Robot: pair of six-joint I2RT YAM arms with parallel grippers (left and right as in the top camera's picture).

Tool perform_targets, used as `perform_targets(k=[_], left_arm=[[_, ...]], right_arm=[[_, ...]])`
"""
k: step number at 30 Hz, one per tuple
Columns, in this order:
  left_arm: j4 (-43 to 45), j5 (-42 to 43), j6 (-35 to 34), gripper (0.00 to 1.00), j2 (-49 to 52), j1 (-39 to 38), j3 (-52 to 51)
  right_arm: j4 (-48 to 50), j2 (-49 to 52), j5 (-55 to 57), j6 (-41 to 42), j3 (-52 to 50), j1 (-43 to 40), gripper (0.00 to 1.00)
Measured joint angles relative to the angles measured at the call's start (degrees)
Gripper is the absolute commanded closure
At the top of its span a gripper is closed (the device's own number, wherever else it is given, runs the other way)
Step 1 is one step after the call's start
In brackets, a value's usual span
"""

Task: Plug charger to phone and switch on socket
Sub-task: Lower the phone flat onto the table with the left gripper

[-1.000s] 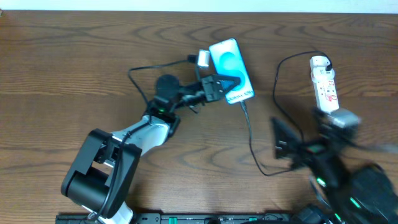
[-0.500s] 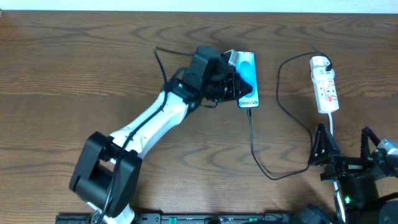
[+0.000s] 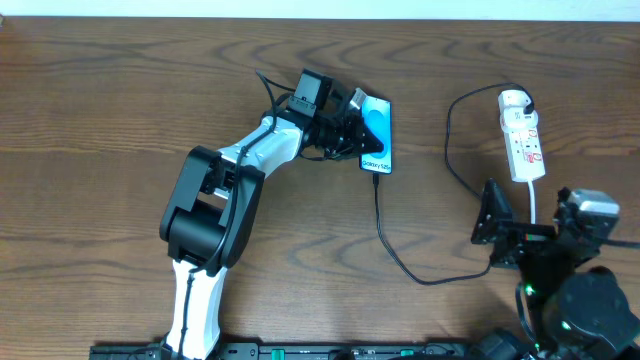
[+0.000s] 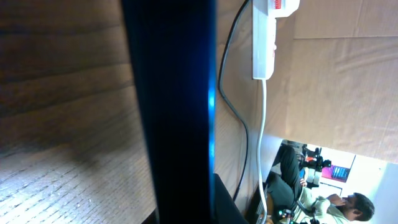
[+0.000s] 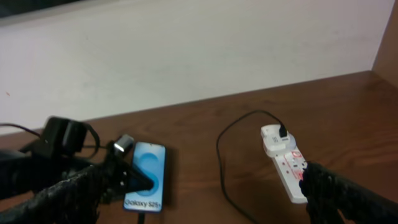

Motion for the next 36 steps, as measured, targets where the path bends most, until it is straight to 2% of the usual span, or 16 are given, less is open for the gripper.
perform_targets(k=[9, 20, 27, 36], left_arm=[[-3.9, -1.3, 0.0, 0.92, 0.0, -0.7, 0.0], [-4.1, -6.2, -0.1, 0.93, 0.0, -0.9, -0.8], [-4.3, -9.0, -0.3, 0.92, 0.0, -1.4, -3.0], [-5.0, -12.6, -0.4, 0.91, 0.0, -1.8, -3.0]], right_arm=[[2.3, 4.4, 0.1, 0.4, 0.0, 0.0, 0.01], [8.6, 7.4, 0.0, 1.3, 0.0, 0.0, 0.01], [15.8, 8.9, 0.4, 1.4, 0.0, 0.0, 0.01], [14.4, 9.2, 0.4, 1.0, 0.0, 0.0, 0.01]])
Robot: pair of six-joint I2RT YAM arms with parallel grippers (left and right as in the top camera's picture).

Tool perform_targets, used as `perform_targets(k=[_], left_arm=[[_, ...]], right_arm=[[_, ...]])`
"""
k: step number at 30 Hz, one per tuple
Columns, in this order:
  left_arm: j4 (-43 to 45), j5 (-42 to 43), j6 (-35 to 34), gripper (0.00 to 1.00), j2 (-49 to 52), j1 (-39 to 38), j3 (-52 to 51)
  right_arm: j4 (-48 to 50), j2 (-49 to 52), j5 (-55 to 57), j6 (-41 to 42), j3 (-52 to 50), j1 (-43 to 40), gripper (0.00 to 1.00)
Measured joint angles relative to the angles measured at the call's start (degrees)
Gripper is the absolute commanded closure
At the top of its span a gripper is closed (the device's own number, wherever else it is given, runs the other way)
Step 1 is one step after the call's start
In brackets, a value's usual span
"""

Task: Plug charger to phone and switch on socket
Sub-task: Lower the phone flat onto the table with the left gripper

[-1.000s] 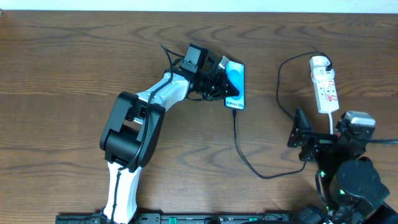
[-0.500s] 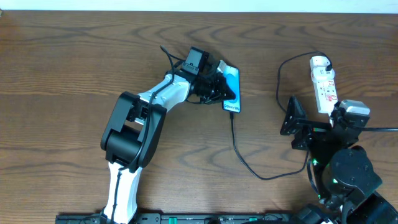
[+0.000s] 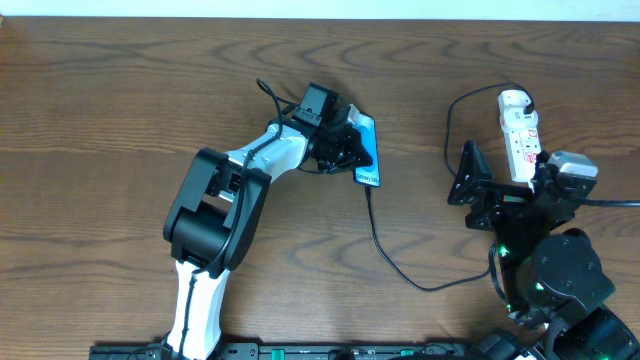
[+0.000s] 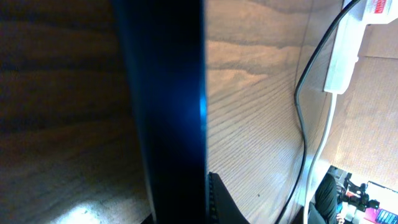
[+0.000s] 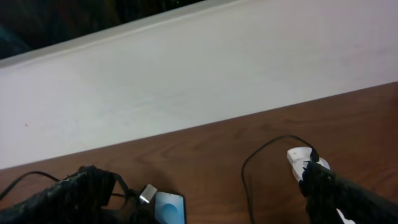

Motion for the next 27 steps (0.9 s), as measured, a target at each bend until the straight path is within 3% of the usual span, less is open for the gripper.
perform_targets(k=[4, 5, 9, 27], left_arm=[[-1.7, -0.2, 0.0, 0.83, 0.0, -0.9, 0.0], [-2.0, -0.2, 0.0, 0.73, 0.0, -1.2, 0.0], [-2.3, -0.3, -0.2, 0.61, 0.0, -2.3, 0.0], [-2.1, -0.6, 2.4, 0.57, 0.0, -2.7, 0.0]], right_arm=[[-2.2, 0.0, -1.3, 0.0, 0.0, 0.0, 0.01], [-2.7, 0.0, -1.6, 0.0, 0.0, 0.0, 0.01], [-3.8, 0.0, -2.5, 0.0, 0.0, 0.0, 0.01], [-7.1, 0.0, -2.9, 0.0, 0.0, 0.0, 0.01]])
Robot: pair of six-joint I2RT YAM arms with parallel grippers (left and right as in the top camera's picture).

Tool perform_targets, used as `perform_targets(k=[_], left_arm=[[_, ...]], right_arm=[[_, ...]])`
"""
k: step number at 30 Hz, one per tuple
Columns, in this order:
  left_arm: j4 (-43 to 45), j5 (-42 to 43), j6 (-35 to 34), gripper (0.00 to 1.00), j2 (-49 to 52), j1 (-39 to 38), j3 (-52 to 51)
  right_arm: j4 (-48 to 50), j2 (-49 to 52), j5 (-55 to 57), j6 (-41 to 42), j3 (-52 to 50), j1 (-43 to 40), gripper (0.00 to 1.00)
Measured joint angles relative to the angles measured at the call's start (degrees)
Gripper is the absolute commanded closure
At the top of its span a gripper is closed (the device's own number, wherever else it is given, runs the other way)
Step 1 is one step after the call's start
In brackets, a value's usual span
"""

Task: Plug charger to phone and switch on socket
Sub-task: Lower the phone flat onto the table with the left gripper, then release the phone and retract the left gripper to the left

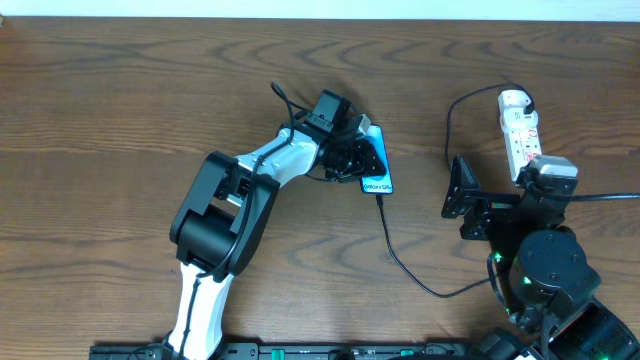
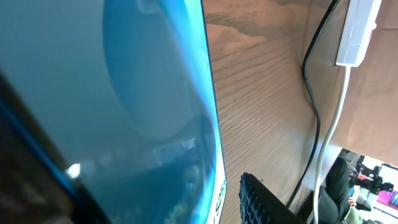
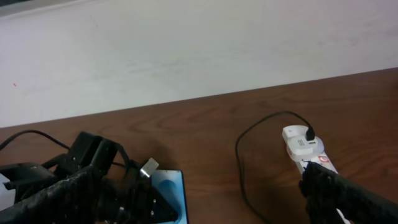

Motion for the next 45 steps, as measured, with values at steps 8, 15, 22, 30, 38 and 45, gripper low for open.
perform_targets(k=[8, 15, 22, 30, 38, 45], left_arm=[[0.0, -2.3, 0.6, 0.57, -0.4, 0.0, 0.0], [-0.8, -5.6, 0.6, 0.57, -1.1, -0.1, 0.0], [-2.2, -10.7, 0.6, 0.57, -1.9, -0.2, 0.4], [-2.2, -12.6, 0.7, 0.41, -2.1, 0.9, 0.4], [-5.5, -14.6, 2.1, 0.12, -4.5, 7.7, 1.0], [-11.3, -17.2, 6.6, 0.1, -12.4, 13.6, -0.2]], right_arm=[[-0.2, 0.0, 0.0, 0.0, 0.0, 0.0, 0.01], [-1.0, 0.0, 0.0, 0.0, 0.0, 0.0, 0.01], [-1.8, 0.0, 0.0, 0.0, 0.0, 0.0, 0.01], [-2.7, 0.0, 0.0, 0.0, 0.0, 0.0, 0.01], [-4.5, 0.0, 0.0, 0.0, 0.0, 0.0, 0.01], [-6.1, 0.0, -0.1, 0.0, 0.0, 0.0, 0.01]])
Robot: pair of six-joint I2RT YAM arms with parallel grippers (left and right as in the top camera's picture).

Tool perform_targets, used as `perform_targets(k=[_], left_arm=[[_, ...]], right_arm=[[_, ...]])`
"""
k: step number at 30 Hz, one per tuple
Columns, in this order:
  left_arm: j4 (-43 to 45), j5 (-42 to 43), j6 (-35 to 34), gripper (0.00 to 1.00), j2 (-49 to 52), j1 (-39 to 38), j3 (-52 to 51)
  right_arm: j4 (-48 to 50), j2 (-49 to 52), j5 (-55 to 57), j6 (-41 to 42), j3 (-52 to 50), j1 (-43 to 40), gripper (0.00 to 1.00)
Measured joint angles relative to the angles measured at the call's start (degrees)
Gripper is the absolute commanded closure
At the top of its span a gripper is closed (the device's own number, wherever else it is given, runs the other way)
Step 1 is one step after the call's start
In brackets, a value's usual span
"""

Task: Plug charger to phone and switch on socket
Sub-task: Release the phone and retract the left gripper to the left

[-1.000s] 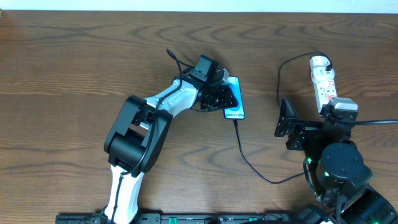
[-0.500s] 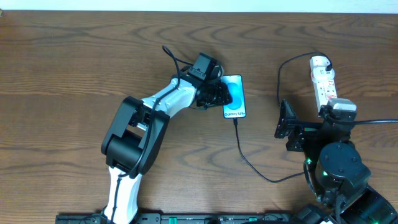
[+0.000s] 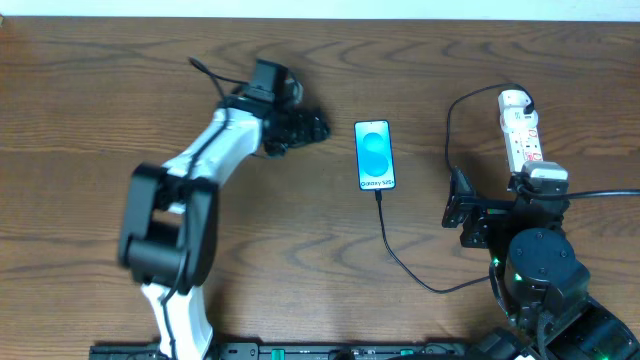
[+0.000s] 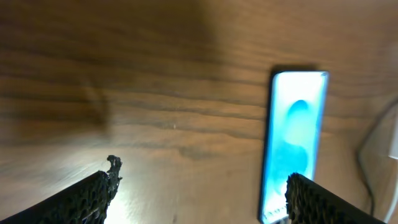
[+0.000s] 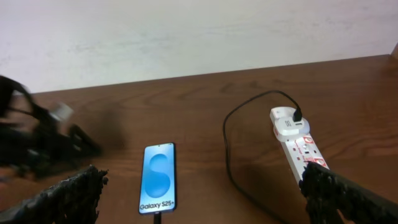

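Observation:
The phone (image 3: 375, 155) lies flat on the wooden table, blue screen up, also visible in the left wrist view as the phone (image 4: 292, 143) and in the right wrist view as the phone (image 5: 158, 177). A black charger cable (image 3: 400, 262) is plugged into its near end and loops round to the white power strip (image 3: 522, 135). The charger plug (image 5: 285, 122) sits in the strip's far socket. My left gripper (image 3: 312, 128) is open on the table left of the phone, holding nothing. My right gripper (image 3: 463, 212) hangs open between the phone and the strip, just left of the strip's near end.
The strip's white cord (image 3: 533, 205) runs toward the near edge, under my right arm. A pale wall (image 5: 199, 31) stands behind the table's far edge. Bare wood lies left of the left arm (image 3: 190, 170).
The left gripper has let go of the phone and now sits open to its left. The phone lies flat instead of tilted. The right gripper has barely moved.
At first the left gripper held the phone, cable plugged in, while the right arm sat low at the near right. Then the phone stood tilted on its edge and the right gripper was nearer the strip. Now the phone lies flat and free.

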Motion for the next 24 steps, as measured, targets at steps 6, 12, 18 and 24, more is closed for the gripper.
perform_targets(k=[6, 12, 18, 24], left_arm=[[-3.6, -2.6, 4.1, 0.1, -15.5, 1.9, 0.0], [-10.6, -12.3, 6.0, 0.09, -26.6, 2.0, 0.0], [-18.0, -21.2, 6.3, 0.09, -32.6, 2.0, 0.0], [-26.6, -30.0, 6.4, 0.09, -38.9, 2.0, 0.0]], right_arm=[[-0.1, 0.0, -0.1, 0.0, 0.0, 0.0, 0.01], [-0.4, 0.0, -0.1, 0.0, 0.0, 0.0, 0.01], [-0.5, 0.0, -0.1, 0.1, 0.0, 0.0, 0.01], [-0.7, 1.4, -0.1, 0.2, 0.0, 0.0, 0.01]])
